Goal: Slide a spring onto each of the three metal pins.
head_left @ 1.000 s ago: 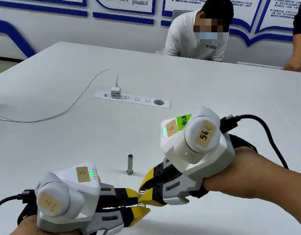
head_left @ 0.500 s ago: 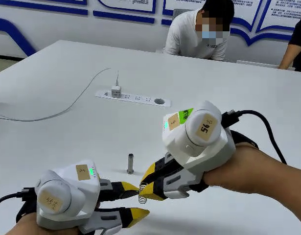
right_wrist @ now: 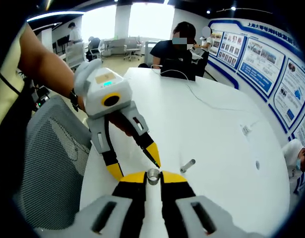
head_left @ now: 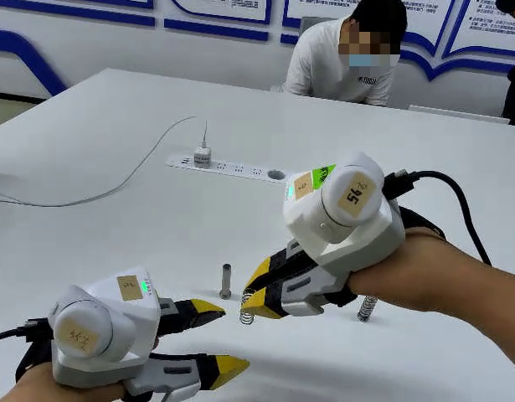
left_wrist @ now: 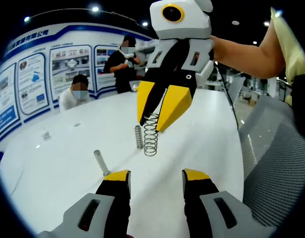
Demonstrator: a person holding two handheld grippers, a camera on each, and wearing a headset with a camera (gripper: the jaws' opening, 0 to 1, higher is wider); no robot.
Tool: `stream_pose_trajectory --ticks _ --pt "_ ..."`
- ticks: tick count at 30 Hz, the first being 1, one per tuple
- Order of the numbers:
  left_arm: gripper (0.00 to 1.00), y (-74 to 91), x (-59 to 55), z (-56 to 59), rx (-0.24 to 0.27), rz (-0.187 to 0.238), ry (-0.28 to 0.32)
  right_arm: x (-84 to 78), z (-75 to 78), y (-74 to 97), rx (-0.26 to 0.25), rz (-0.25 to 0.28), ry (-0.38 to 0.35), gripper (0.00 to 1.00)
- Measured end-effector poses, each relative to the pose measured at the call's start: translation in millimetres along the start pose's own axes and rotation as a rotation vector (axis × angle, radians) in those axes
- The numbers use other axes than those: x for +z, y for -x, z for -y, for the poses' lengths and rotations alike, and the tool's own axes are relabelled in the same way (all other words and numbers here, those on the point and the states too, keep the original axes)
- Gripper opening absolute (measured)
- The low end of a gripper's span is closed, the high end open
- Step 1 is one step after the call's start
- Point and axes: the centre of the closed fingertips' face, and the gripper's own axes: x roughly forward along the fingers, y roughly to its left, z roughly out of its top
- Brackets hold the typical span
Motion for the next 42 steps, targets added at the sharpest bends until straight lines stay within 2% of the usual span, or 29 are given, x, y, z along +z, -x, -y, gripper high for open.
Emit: stream_pose_trajectory --ticks 13,20,27,42 --pt "0.51 4.2 -3.8 -6.9 0.029 -0.003 0.032 17.2 41.2 -2.1 -0.085 0.054 -0.045 0.12" --pt "0.54 6.0 -6.5 -9.6 0.040 -0.007 0.046 18.5 60.9 -8.5 -0.121 0.067 -0.080 0.12" --pt "0.55 7.2 -8.0 -11.0 0.043 -0.009 0.050 18.4 72.3 -18.5 -0.135 0.073 -0.103 0.12" --pt "0.55 9.0 -11.6 -14.5 0.049 -0.012 0.057 10.6 78.8 -39.1 -0.117 0.043 -0.137 0.12"
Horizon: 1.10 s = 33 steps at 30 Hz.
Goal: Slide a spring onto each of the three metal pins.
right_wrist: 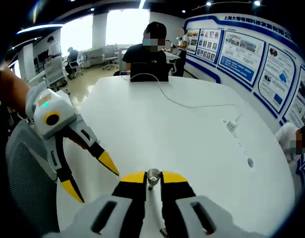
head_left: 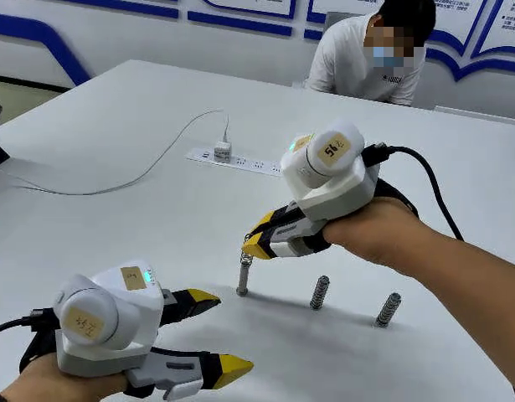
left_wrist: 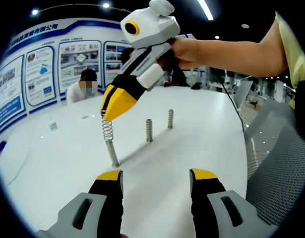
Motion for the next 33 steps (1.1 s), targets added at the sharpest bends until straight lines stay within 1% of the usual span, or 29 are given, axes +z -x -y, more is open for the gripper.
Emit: stream_pose_trajectory --ticks 5,14,24,33 --pt "0.55 0.0 -1.9 -1.3 -0.001 -0.001 0.004 -1.9 2.8 -2.1 -0.001 -0.004 -0.010 0.12" --pt "0.55 -1.3 -2.7 -2.4 -0.003 -0.001 0.007 -5.0 1.7 -8.0 0.007 -0.018 -0.017 0.12" --pt "0.55 -0.4 -4.6 -2.9 -0.002 -0.006 0.011 -16.8 1.5 -19.7 0.018 -0.047 -0.035 0.12" --pt "0.55 -0.2 -6.0 -3.0 -0.001 -0.007 0.016 -26.3 -1.3 -29.4 0.028 -0.062 -0.056 0.12"
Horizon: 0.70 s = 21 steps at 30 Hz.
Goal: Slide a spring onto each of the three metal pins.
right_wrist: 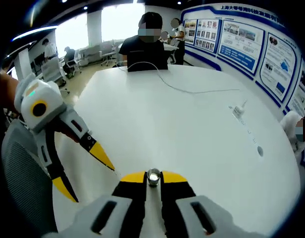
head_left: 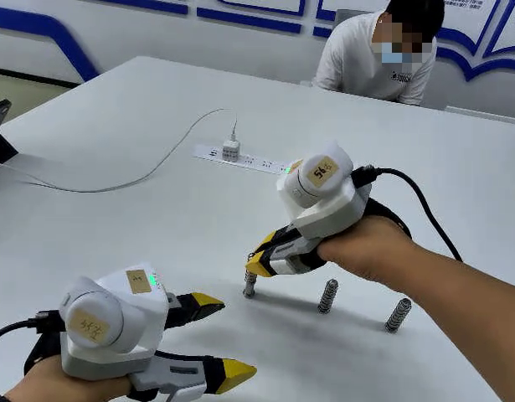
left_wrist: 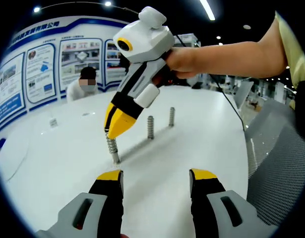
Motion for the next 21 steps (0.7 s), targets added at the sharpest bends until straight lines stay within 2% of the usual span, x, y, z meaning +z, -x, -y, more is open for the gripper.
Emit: stream_pose_trajectory --ticks 21 --pt "0.55 -0.7 -2.3 -1.3 0.004 -0.004 0.006 -16.6 -8.8 -14.4 0.019 -0.030 -0.018 0.12"
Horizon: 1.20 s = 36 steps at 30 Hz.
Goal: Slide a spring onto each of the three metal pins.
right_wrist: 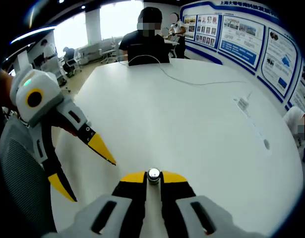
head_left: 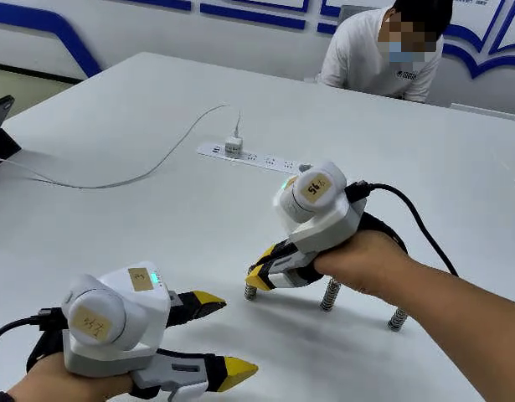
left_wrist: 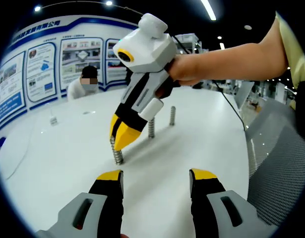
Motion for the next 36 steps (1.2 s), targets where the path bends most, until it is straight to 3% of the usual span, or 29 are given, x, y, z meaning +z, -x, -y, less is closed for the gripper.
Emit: stream_pose_trajectory --ticks 16,26,36 --pt "0.55 -0.6 2.5 -3.0 0.006 0.005 0.001 -6.7 -2.9 2.6 -0.009 0.002 -0.003 0.19" --pt "0.56 -0.8 7.8 -4.5 0.010 0.014 -0.003 -9.3 -6.9 22.1 -0.046 0.051 -0.020 0.22" --pt "0.57 1.3 10.7 -4.5 0.009 0.016 -0.007 -23.5 -14.5 43.4 -0.082 0.087 -0.038 0.23"
